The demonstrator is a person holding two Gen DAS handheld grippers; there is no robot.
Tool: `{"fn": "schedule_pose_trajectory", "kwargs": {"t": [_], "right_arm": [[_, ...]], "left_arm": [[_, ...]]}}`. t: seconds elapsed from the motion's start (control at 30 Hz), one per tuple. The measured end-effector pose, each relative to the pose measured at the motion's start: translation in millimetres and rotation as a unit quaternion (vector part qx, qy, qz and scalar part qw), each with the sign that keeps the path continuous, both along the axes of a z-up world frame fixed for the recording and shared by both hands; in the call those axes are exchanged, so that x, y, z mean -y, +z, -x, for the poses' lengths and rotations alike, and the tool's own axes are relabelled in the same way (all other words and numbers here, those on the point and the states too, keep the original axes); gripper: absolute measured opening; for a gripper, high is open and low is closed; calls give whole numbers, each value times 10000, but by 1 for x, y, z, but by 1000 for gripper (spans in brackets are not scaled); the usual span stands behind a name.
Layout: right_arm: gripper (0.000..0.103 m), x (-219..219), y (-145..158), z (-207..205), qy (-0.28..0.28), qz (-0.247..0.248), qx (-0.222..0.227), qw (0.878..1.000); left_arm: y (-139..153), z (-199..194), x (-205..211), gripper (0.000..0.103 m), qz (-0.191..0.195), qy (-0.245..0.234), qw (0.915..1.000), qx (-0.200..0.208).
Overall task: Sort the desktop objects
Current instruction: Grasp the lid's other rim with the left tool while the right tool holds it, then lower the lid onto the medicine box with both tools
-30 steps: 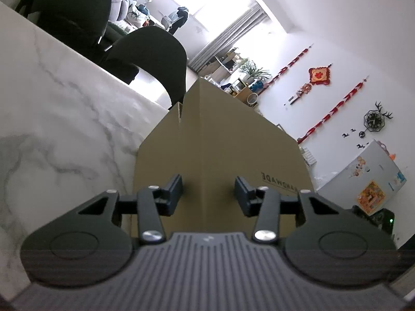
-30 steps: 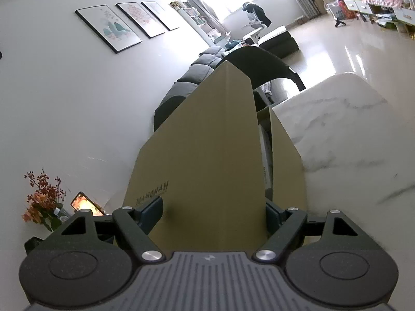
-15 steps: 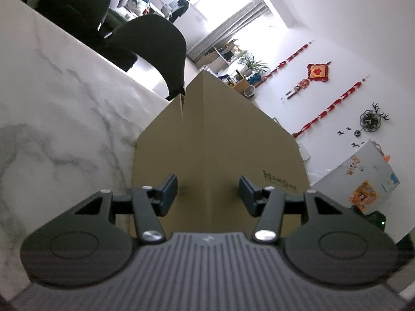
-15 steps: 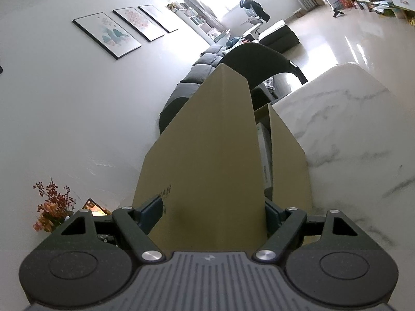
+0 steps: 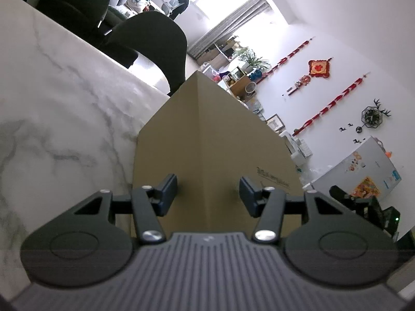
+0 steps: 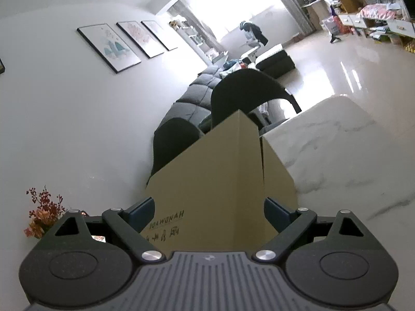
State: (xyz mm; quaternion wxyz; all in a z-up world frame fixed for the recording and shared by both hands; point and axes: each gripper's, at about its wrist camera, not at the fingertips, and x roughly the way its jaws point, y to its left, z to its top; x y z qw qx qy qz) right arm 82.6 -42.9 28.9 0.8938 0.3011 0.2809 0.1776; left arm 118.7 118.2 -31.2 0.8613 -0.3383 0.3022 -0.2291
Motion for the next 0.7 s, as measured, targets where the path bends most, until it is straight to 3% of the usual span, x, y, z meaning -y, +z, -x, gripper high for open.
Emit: {"fn": "schedule_pose_trajectory", "kwargs": {"t": [0.27, 0.7], "right_arm": [[90, 13, -32, 24, -54, -381, -246, 9990], [89, 22, -72, 80, -115, -931, -502, 9943]], "left_arm": [[-9, 29, -6, 60, -33, -233, 9997, 48], [-24, 67, -3, 60, 10, -497, 9988, -22]]}}
